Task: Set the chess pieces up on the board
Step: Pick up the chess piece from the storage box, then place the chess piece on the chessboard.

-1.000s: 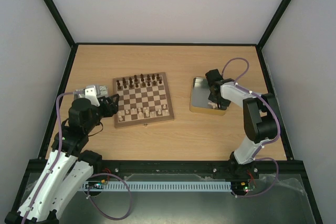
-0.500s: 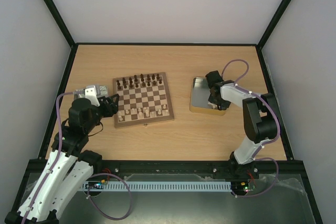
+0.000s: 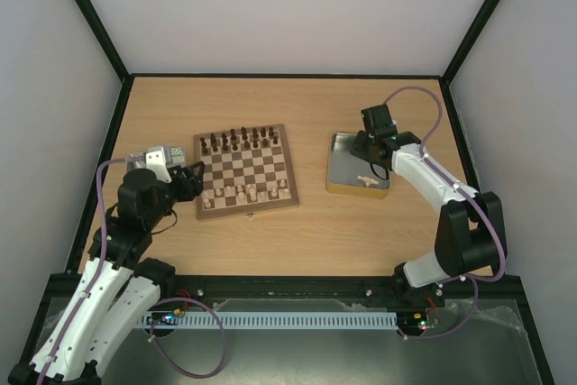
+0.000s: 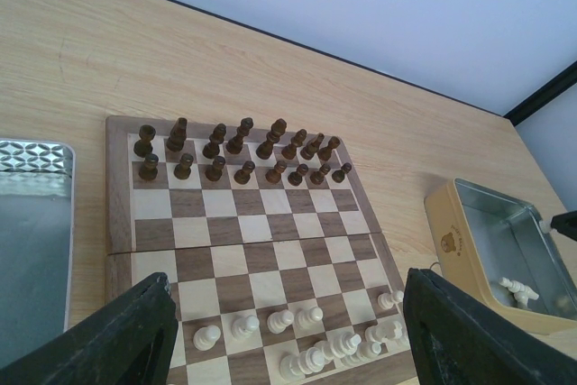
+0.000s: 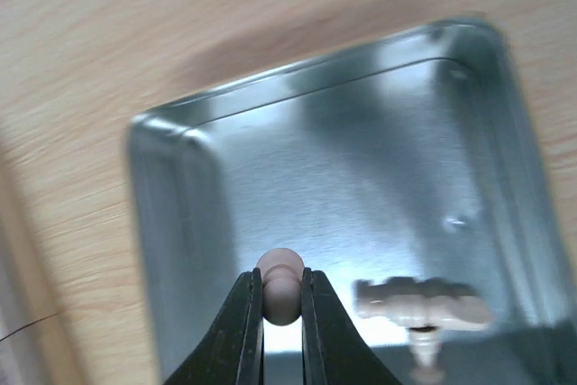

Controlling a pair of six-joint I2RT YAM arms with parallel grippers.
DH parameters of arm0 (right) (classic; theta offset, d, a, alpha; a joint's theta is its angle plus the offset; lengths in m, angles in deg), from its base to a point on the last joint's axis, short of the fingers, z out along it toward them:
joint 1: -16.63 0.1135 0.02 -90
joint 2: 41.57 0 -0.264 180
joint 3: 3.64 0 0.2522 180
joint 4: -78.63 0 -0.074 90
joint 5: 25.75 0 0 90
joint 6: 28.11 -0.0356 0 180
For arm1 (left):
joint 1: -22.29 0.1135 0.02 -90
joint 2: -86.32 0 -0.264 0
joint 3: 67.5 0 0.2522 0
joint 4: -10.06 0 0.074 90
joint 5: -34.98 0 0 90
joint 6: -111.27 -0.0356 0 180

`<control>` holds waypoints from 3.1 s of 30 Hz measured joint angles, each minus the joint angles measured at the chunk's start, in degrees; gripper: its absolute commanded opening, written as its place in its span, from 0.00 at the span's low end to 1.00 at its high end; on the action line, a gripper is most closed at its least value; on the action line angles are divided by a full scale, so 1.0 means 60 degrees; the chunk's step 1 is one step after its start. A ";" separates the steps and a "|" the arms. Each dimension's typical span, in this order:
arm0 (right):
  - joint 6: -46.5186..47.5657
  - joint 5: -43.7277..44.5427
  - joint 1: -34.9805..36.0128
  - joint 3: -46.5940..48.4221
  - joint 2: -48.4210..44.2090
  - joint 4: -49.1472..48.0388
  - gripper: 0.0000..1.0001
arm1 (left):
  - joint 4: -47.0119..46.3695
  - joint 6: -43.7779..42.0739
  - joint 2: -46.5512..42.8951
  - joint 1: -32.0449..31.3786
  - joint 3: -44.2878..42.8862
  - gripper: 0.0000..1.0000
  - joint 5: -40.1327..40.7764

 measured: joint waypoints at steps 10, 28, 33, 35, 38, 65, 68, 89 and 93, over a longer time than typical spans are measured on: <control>-0.0321 -0.1064 0.2401 0.1173 0.0233 -0.0280 0.07 | -0.0004 0.0004 -0.0004 0.0000 0.0011 0.70 0.0000; -0.0138 -0.0619 0.5730 0.4193 0.4000 0.0539 0.10 | -0.0040 0.0004 -0.0095 0.0000 0.0062 0.70 0.0011; 0.0087 -0.0809 0.5850 0.4528 0.4462 0.0892 0.10 | -0.0069 0.0004 -0.0127 0.0000 0.0066 0.70 0.0015; 0.0171 -0.0860 0.5858 0.4721 0.4652 0.1027 0.10 | -0.0069 0.0004 -0.0127 0.0000 0.0069 0.70 0.0015; 0.0248 -0.0929 0.5880 0.4845 0.4849 0.1129 0.10 | -0.0069 0.0004 -0.0127 0.0000 0.0069 0.70 0.0015; 0.0634 -0.1311 0.6043 0.5406 0.5512 0.1759 0.15 | -0.0142 0.0004 -0.0193 0.0000 0.0120 0.70 -0.0058; 0.0656 -0.1286 0.6043 0.5413 0.5512 0.1792 0.17 | -0.0142 0.0004 -0.0204 0.0000 0.0120 0.70 -0.0055; 0.0761 -0.1158 0.6043 0.5628 0.5490 0.2153 0.28 | -0.0142 0.0004 -0.0208 0.0000 0.0120 0.70 -0.0055; 0.0663 -0.0863 0.6025 0.5661 0.5111 0.2175 0.33 | -0.0142 0.0004 -0.0208 0.0000 0.0120 0.70 -0.0055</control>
